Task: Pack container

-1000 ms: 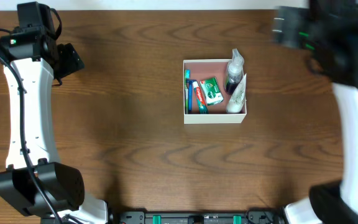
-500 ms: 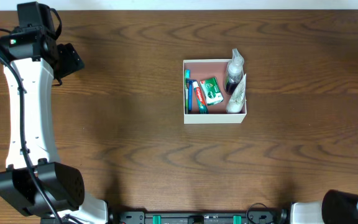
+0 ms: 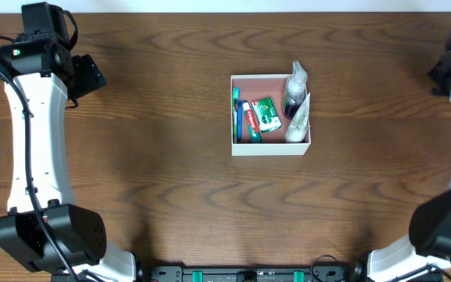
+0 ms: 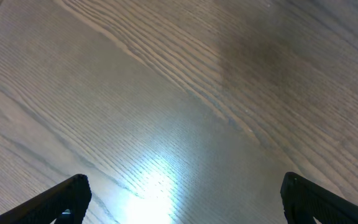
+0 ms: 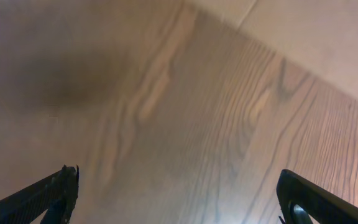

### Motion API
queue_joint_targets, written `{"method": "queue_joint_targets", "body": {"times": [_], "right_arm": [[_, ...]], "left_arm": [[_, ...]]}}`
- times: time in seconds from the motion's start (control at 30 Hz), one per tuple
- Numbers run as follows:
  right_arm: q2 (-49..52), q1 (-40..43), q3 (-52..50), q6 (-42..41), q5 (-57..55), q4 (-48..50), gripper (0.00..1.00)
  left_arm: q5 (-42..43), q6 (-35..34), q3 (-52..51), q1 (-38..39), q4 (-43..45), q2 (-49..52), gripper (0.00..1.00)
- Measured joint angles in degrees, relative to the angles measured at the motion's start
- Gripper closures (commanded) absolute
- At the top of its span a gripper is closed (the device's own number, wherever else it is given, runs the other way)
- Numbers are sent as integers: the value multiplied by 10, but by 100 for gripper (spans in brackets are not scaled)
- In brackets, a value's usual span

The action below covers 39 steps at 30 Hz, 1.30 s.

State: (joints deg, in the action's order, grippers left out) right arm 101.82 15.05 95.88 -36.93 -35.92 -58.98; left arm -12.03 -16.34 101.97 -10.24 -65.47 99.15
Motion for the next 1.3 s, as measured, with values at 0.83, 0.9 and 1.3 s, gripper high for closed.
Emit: {"method": "queue_joint_targets", "body": {"times": [0.83, 0.9, 1.3], "right_arm": [[66, 0, -110, 0, 146, 1, 1], [66, 0, -110, 0, 146, 1, 1], [66, 0, -110, 0, 147, 1, 1]], "left_arm": [[0, 0, 0, 0, 0, 0, 2], [0, 0, 0, 0, 0, 0, 2], [0, 0, 0, 0, 0, 0, 2]]}}
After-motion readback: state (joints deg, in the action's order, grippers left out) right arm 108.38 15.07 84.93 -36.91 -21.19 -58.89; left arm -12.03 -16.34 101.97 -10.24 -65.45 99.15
